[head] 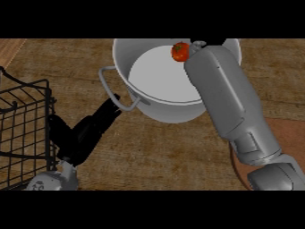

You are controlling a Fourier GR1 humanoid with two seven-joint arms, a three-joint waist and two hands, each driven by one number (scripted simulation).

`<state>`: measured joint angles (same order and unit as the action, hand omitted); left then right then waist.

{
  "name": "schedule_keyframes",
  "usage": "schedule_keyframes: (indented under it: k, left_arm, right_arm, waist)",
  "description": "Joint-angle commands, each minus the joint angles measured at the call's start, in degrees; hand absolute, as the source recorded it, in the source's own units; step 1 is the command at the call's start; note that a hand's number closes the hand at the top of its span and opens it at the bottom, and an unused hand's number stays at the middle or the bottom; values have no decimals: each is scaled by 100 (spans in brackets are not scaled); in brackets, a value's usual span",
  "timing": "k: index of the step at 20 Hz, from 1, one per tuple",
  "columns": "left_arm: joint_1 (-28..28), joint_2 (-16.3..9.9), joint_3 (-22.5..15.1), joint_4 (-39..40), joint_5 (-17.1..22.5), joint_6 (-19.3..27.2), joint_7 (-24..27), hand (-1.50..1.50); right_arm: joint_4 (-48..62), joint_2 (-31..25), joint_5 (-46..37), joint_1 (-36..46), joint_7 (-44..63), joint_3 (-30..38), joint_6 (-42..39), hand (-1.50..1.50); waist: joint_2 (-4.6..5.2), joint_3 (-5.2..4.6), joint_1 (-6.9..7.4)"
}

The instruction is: Pick the tomato from the cutting board and place it in the pot

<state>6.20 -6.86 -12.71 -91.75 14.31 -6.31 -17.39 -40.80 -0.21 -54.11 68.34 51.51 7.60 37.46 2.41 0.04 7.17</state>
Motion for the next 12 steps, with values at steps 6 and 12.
schedule_keyframes:
  k: [6,12]
  left_arm:
    - [-238,9,-51,55,-78,-74,250,0]
    - [9,46,197,137,-66,150,41,0]
  right_arm:
    - [753,20,809,144,-1112,82,2099,-150]
    - [1550,20,571,306,-1186,214,2700,-150]
  waist:
    - [-33,-6,18]
    - [-124,-7,-357]
